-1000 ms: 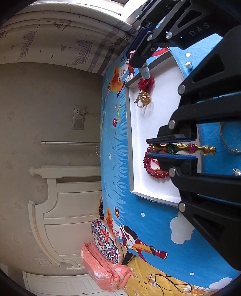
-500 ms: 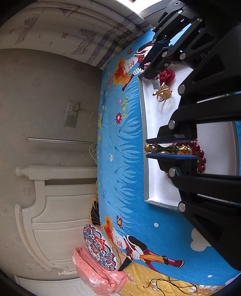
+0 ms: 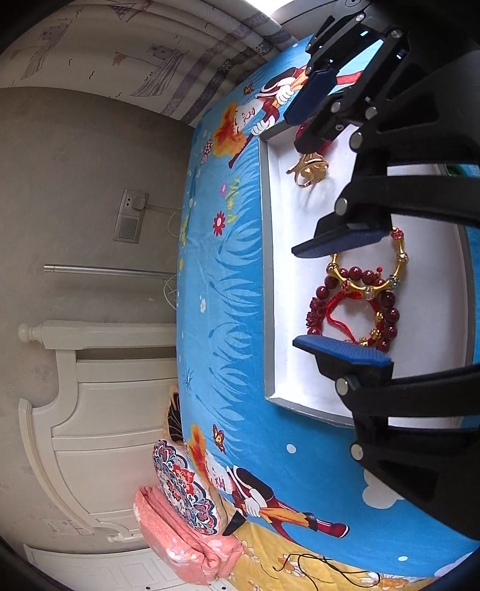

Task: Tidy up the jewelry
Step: 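Withdraw both tools and move the right tool toward the black-corded jade pendant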

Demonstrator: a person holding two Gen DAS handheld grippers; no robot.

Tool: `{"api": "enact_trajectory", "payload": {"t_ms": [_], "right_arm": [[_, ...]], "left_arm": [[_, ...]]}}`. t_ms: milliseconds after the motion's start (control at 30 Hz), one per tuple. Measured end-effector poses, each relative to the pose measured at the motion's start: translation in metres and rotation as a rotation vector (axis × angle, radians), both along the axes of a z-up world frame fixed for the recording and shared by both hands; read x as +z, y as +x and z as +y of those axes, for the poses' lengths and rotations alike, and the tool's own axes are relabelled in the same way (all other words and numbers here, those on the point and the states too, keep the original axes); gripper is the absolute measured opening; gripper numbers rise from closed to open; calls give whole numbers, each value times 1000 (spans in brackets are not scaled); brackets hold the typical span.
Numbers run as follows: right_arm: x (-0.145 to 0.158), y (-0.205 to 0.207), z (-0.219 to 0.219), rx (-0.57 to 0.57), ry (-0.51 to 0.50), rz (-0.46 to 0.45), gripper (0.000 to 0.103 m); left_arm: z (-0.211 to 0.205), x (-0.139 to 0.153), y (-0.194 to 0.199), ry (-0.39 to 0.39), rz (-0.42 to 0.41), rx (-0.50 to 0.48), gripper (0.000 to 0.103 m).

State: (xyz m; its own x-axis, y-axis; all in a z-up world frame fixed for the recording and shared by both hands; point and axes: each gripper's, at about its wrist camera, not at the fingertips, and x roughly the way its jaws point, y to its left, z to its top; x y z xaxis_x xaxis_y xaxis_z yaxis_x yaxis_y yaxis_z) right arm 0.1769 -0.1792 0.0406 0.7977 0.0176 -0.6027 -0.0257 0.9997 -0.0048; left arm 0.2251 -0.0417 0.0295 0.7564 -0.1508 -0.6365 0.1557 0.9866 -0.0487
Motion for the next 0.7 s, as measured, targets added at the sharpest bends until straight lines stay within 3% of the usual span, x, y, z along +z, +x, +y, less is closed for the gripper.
{"api": "enact_trajectory", "payload": {"t_ms": [300, 433, 700], "right_arm": [[7, -24, -9, 10, 30, -8, 30], [5, -50, -11, 22, 50, -16, 40], [-15, -106, -6, 49, 61, -17, 40]], "left_arm": [[31, 9, -23, -53, -28, 72, 90], [41, 11, -52, -50, -73, 88, 95], [57, -5, -112, -23, -112, 101, 97]]}}
